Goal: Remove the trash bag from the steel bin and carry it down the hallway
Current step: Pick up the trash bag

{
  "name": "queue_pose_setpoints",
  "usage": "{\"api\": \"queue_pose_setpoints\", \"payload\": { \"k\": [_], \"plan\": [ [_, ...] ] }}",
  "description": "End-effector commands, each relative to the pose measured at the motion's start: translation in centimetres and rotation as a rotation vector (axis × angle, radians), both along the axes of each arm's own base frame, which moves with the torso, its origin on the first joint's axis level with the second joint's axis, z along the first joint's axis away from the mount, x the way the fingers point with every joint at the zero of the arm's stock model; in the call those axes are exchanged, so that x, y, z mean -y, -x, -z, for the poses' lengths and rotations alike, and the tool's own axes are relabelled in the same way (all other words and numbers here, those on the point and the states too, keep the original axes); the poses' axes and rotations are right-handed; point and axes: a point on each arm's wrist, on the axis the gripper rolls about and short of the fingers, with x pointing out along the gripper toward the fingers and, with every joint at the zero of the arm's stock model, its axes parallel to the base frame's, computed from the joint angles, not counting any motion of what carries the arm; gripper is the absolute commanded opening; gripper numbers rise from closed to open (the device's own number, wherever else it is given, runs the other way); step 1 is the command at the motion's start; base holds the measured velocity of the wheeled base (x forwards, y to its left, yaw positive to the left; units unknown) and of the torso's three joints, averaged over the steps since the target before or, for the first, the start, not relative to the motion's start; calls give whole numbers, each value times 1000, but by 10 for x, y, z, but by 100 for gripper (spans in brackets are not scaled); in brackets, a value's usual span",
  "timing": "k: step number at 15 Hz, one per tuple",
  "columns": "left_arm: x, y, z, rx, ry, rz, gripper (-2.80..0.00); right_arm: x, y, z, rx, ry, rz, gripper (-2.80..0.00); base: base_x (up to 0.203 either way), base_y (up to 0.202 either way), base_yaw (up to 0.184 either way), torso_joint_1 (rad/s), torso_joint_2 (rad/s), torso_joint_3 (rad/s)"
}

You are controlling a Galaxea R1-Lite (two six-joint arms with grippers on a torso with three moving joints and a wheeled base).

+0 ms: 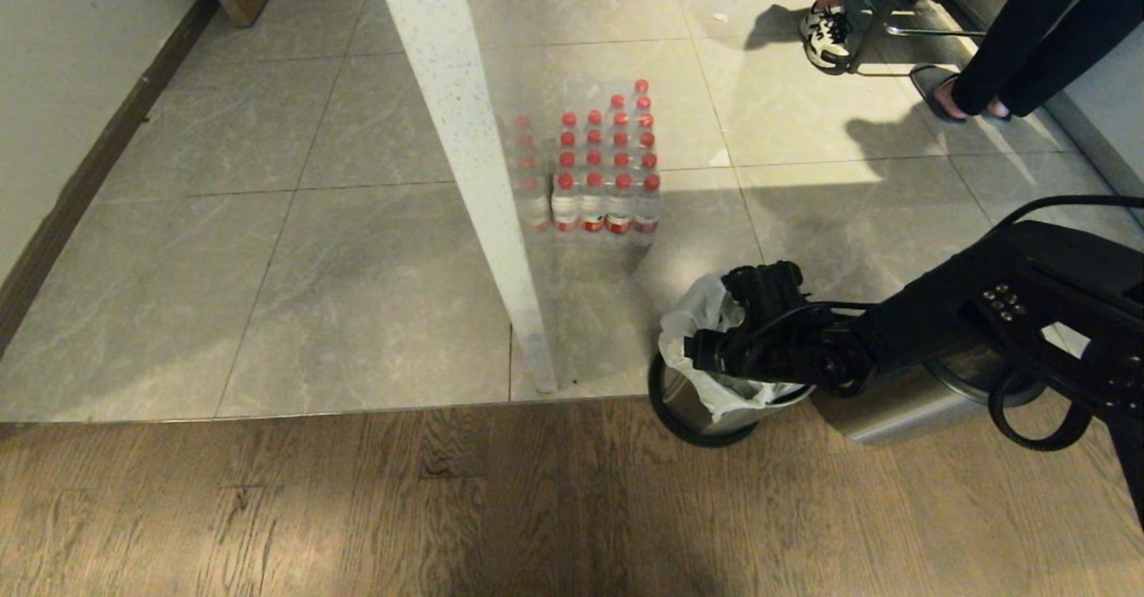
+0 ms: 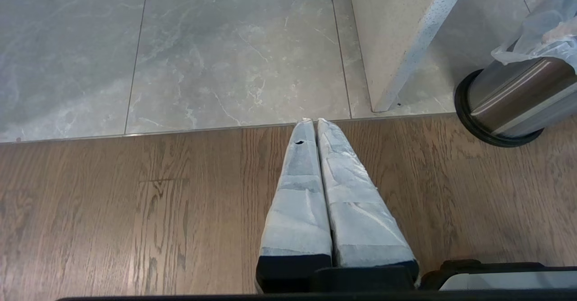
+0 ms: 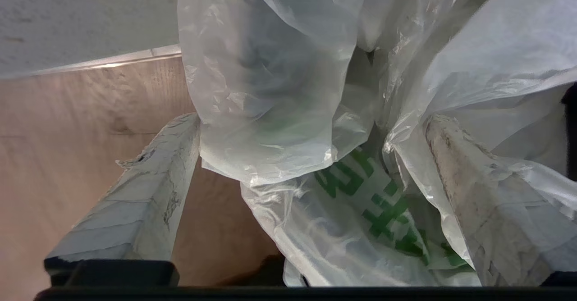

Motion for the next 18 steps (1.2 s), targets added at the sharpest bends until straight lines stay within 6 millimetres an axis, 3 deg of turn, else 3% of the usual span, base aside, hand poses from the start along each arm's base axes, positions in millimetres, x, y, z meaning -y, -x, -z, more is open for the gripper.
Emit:
{"api": "queue_pose_setpoints", "payload": {
  "k": [1,5,18],
  "plan": [
    [0,0,0,0,0,0,-280,0,-1,-1,20,8,5,0,0,0,0,0,0,0],
    [0,0,0,0,0,0,-280,3,-1,-4,62,109,27,0,0,0,0,0,0,0],
    [0,0,0,0,1,0,-280,9,2,-29,130,137,119,0,0,0,0,0,0,0]
  ]
}}
